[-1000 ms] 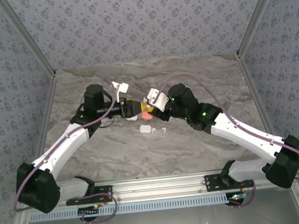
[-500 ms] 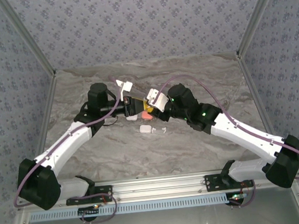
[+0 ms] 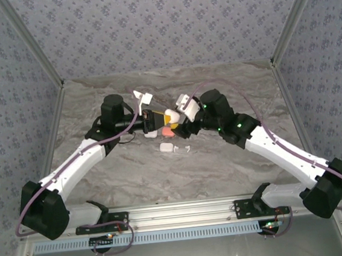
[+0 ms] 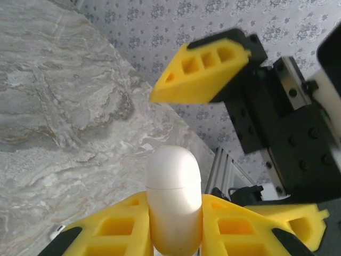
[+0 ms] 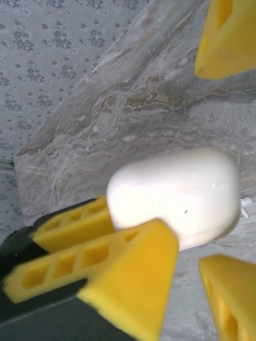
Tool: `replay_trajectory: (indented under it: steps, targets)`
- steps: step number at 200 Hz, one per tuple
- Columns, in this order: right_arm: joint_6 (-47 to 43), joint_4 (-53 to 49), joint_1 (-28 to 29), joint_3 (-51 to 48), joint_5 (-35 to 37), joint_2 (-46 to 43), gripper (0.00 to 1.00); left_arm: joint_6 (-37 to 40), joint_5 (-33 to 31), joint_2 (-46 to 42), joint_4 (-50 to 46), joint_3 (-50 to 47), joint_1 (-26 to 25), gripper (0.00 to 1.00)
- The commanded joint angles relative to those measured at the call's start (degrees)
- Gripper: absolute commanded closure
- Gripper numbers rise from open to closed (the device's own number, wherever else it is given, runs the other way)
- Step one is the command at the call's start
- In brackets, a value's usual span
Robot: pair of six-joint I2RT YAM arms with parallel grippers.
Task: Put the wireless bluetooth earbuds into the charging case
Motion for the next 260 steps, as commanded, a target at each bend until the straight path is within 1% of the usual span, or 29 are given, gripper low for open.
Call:
replay_trajectory:
  steps: [1, 20, 42, 64, 73, 99, 127, 141, 187, 260]
  targets:
    - [6.8, 0.8, -4.9, -1.2, -13.5, -4.1, 0.06, 5.7, -2.7, -3.5, 2.8, 0.3, -1.5, 0.80]
    - [12.0, 4.5, -8.8, -3.0, -21.4, -4.9, 0.03, 8.1, -4.9, -5.1, 6.4, -1.9, -2.2, 0.80]
    - [15.6, 7.5, -10.8, -3.5, -25.6, -4.4, 0.04, 9.2, -6.2, -6.6, 12.3, -4.5, -2.5, 0.80]
    - [16.3, 8.2, -10.9, -3.2, -25.4, -3.5, 0.09, 10.5, -7.1, -8.0, 15.4, -5.8, -3.0, 0.80]
    - [16.6, 8.6, -10.9, -3.0, -25.5, -3.0, 0.11, 11.1, -7.2, -8.1, 15.3, -5.8, -3.1, 0.81]
    - [17.3, 9.7, -10.9, -2.4, -25.8, -1.7, 0.12, 11.6, -6.8, -8.2, 15.3, -5.7, -3.3, 0.81]
    - [17.8, 10.4, -11.0, -2.1, -24.0, -0.9, 0.15, 11.8, -6.7, -8.1, 15.3, -6.0, -3.4, 0.82]
    - [18.4, 10.8, -11.3, -1.9, -23.4, -0.7, 0.18, 11.9, -6.7, -8.1, 15.3, -6.0, -3.3, 0.82]
    - [19.4, 8.7, -12.7, 0.4, -22.5, 1.4, 0.25, 12.4, -6.4, -8.1, 15.2, -6.0, -3.7, 0.83]
    - [19.8, 7.2, -13.8, 3.8, -23.1, 3.8, 0.26, 13.5, -6.5, -7.9, 14.0, -5.6, -3.9, 0.83]
